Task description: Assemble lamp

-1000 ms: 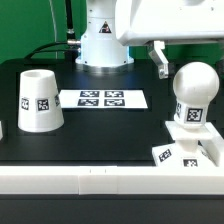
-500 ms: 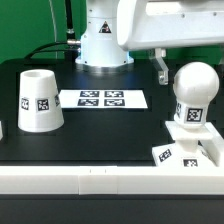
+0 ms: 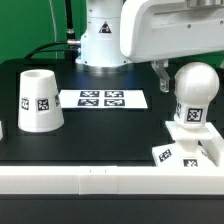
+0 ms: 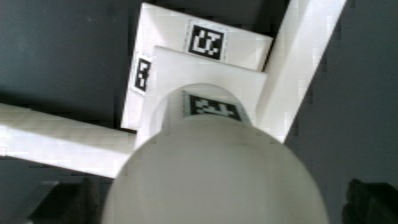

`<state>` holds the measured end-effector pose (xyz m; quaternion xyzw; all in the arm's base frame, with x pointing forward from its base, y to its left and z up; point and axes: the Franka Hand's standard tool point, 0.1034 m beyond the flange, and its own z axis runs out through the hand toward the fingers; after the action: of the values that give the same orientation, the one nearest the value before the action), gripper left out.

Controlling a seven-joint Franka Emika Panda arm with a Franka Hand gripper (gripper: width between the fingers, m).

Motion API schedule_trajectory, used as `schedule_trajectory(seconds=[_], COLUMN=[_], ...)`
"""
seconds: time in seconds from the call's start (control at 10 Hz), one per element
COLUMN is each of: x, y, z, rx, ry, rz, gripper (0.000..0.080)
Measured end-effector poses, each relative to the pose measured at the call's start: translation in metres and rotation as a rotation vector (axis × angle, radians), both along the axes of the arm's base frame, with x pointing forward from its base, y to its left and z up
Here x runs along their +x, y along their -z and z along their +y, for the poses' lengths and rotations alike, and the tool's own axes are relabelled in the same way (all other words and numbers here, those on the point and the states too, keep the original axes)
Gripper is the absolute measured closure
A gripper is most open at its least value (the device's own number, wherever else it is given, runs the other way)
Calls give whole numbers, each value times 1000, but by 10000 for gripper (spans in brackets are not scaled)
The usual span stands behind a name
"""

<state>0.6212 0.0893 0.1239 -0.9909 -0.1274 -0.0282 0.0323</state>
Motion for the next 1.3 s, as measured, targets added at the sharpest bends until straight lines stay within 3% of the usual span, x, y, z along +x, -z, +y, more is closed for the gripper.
schedule_trajectory(seconds=[0.4,0.5,0.6,1.1,1.3], x=[-2,-2,-2,-2,-3], y=[11,11,11,11,11], z=[0,1,1,1,3], rx=[-2,-2,-2,1,34], ry=[-13,-15,-14,16,273], rz=[9,9,9,11,13], gripper=[101,188,226,226,226])
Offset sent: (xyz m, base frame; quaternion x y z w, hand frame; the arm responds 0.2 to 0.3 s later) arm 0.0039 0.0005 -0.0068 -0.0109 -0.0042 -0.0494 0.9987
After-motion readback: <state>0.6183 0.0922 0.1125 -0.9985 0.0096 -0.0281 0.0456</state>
